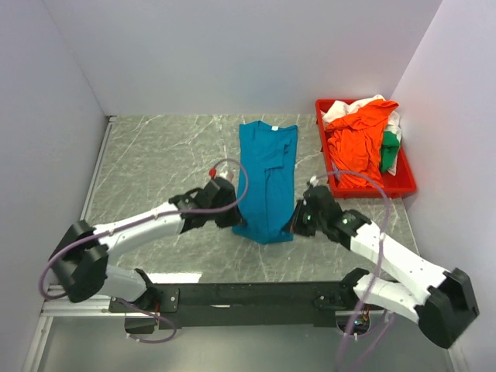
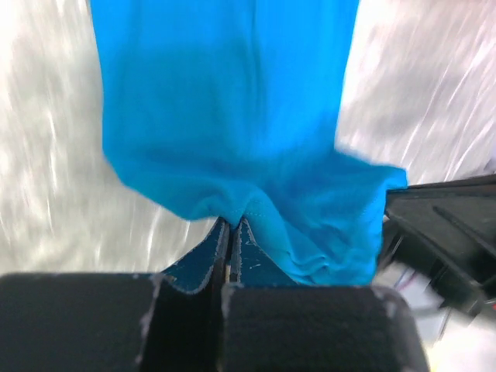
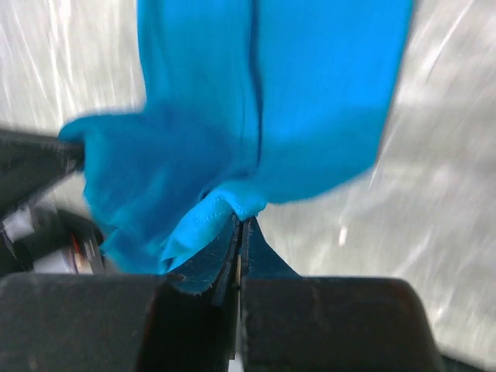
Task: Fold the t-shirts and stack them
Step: Fold the tshirt
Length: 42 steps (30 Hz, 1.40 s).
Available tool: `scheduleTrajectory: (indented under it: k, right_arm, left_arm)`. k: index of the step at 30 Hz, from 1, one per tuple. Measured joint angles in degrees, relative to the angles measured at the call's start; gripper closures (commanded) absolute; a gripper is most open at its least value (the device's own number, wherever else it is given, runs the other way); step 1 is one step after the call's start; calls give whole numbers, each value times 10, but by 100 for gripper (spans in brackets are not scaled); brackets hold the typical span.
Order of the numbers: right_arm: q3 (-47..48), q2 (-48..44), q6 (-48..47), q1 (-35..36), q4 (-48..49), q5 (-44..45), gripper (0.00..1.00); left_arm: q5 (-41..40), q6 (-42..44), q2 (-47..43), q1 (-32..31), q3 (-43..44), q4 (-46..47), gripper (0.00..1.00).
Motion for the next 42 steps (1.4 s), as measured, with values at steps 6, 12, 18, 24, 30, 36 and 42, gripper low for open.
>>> scheduleTrajectory:
  k: [6, 12, 18, 24, 30, 36, 42]
  right_arm:
    - [71, 121, -43, -109, 66, 10, 100]
    - [150, 263, -69, -168, 120, 3, 100]
    - [215, 379, -82, -207, 143, -15, 100]
    - [252, 442, -88, -225, 150, -35, 100]
    - [272, 447, -88, -243, 150, -49, 100]
    - [320, 478, -90, -259, 150, -60, 100]
    - [365, 526, -90, -266, 142, -74, 79]
  left_arm:
    - [-9, 14, 104, 69, 100, 19, 99]
    - [-10, 14, 221, 111, 198, 27, 99]
    - [-9, 16, 303, 143, 267, 28, 99]
    - [-7, 16, 351, 162, 308, 22, 99]
    - [-2, 19, 363, 172, 336, 18, 99]
    - [4, 30, 396, 188, 393, 12, 99]
    - [9, 44, 430, 201, 419, 7, 75]
